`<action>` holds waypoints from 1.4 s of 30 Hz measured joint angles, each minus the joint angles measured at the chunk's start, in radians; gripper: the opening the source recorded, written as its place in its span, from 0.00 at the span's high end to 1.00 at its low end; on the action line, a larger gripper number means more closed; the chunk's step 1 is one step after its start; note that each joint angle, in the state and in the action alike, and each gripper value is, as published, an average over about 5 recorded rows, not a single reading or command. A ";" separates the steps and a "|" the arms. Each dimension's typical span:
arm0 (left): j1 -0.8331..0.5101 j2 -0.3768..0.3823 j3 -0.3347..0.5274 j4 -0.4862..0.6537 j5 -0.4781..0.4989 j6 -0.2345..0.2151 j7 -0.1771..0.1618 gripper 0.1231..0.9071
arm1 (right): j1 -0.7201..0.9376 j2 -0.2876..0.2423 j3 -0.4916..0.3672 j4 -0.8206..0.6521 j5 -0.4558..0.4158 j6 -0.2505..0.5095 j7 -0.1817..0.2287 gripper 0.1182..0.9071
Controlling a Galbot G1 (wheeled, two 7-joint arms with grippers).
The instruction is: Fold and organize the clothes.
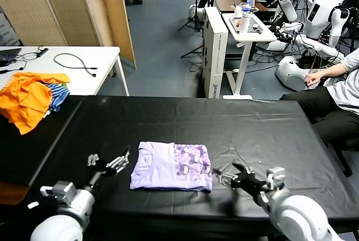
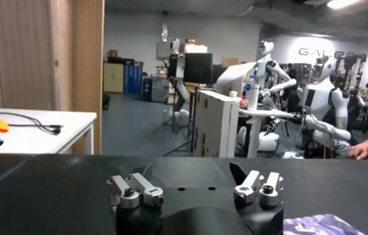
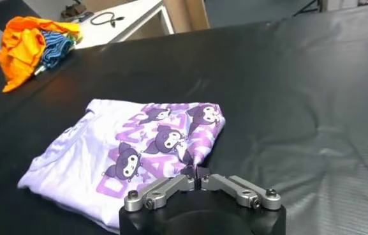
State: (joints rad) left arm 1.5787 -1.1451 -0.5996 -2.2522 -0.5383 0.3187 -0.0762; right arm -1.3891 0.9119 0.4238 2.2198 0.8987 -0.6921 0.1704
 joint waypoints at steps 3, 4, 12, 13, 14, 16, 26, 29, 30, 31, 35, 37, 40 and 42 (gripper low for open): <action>0.022 0.013 -0.017 0.002 -0.015 -0.051 -0.015 0.00 | -0.071 0.015 0.066 0.036 -0.082 0.092 -0.041 0.00; 0.029 0.016 -0.021 0.003 -0.016 -0.064 -0.021 0.00 | -0.094 0.021 0.086 0.045 -0.111 0.125 -0.052 0.00; 0.122 0.033 -0.042 -0.046 -0.032 -0.038 -0.071 0.00 | -0.260 0.088 0.184 0.095 -0.315 0.365 -0.069 0.00; 0.141 0.033 -0.047 -0.057 -0.032 -0.038 -0.071 0.00 | -0.283 0.098 0.188 0.097 -0.340 0.400 -0.068 0.00; 0.162 0.031 -0.052 -0.067 -0.032 -0.039 -0.071 0.00 | -0.306 0.109 0.190 0.099 -0.363 0.435 -0.068 0.00; 0.201 0.026 -0.060 -0.087 -0.031 -0.042 -0.072 0.00 | -0.353 0.131 0.197 0.100 -0.403 0.506 -0.070 0.00; 0.326 0.001 -0.062 -0.134 -0.011 -0.070 -0.071 0.00 | -0.532 0.197 0.198 0.095 -0.521 0.685 -0.087 0.00; 0.337 0.001 -0.060 -0.139 -0.009 -0.074 -0.069 0.00 | -0.554 0.207 0.184 0.094 -0.546 0.703 -0.088 0.00; 0.340 0.002 -0.059 -0.139 -0.009 -0.074 -0.069 0.00 | -0.557 0.211 0.180 0.094 -0.552 0.705 -0.088 0.00; 0.342 0.003 -0.058 -0.140 -0.009 -0.074 -0.070 0.00 | -0.559 0.214 0.176 0.094 -0.557 0.706 -0.088 0.00; 0.358 0.001 -0.053 -0.140 -0.002 -0.073 -0.071 0.00 | -0.559 0.221 0.171 0.090 -0.564 0.706 -0.085 0.00; 0.366 -0.002 -0.053 -0.140 0.004 -0.073 -0.070 0.00 | -0.557 0.222 0.172 0.087 -0.565 0.701 -0.082 0.00; 0.378 -0.007 -0.054 -0.140 0.013 -0.075 -0.068 0.00 | -0.556 0.222 0.173 0.086 -0.566 0.689 -0.079 0.00; 0.385 -0.011 -0.054 -0.138 0.020 -0.078 -0.064 0.00 | -0.556 0.223 0.173 0.084 -0.566 0.686 -0.079 0.00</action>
State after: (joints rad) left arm 1.9633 -1.1560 -0.6538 -2.3906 -0.5188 0.2409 -0.1403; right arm -1.9455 1.1347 0.5965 2.3041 0.3330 -0.0059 0.0918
